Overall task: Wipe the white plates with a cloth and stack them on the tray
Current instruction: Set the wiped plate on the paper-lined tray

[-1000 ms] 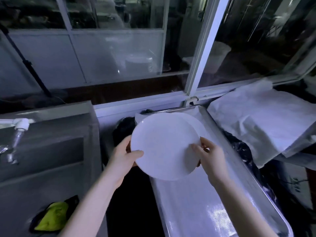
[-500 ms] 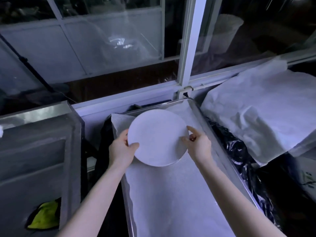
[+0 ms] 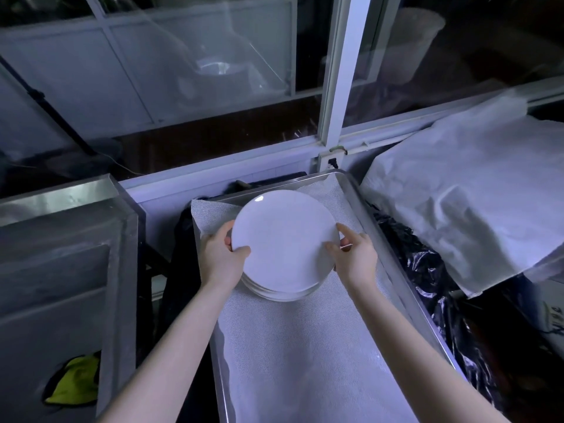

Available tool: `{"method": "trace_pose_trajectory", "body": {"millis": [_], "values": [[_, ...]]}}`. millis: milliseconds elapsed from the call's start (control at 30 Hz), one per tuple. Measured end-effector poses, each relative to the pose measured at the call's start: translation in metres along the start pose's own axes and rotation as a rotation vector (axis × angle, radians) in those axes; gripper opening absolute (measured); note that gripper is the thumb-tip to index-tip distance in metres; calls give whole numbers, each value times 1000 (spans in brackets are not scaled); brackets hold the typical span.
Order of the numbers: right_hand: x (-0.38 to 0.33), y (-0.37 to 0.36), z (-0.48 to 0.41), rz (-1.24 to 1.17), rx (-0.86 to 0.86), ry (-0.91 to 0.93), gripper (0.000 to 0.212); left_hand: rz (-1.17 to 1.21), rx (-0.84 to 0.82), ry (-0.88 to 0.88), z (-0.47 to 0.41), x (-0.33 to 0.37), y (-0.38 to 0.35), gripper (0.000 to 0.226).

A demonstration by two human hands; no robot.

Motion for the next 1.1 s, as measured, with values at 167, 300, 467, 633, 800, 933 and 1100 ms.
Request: {"method": "trace_pose_trajectory", "body": {"millis": [167,300,467,633,800,933,1100], "values": [[4,-1,-6,29,10,31,42,-106,17,-28,-1,-5,-2,58],[11,-5,-7,45,-27,26,58,-66,-16,-7,-1,-12,-2,61],[15,-17,1,66,-173,79,93,80,-215,154,0,-21,-11,79],[19,-24,2,10,-177,-21,100,197,-186,225,0,-26,-25,80],[20,-30,2,-161,-135,-169,95,269,-86,282,-3,-31,-36,73],[19,-33,4,-126,-63,-163,84,331,-45,365,-3,-36,-39,61],[19,-34,6,-119,-8,-146,79,348,-40,386,-2,-33,-41,62]]}}
Point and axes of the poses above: each hand's wrist, its own z-axis away from the middle knuckle, its own y-axis out of the back of the hand, x = y × z, the point moved 4 cm from there along -z, towards the middle knuckle, and after that the axes turned 5 degrees about x, right-handed, at the moved point
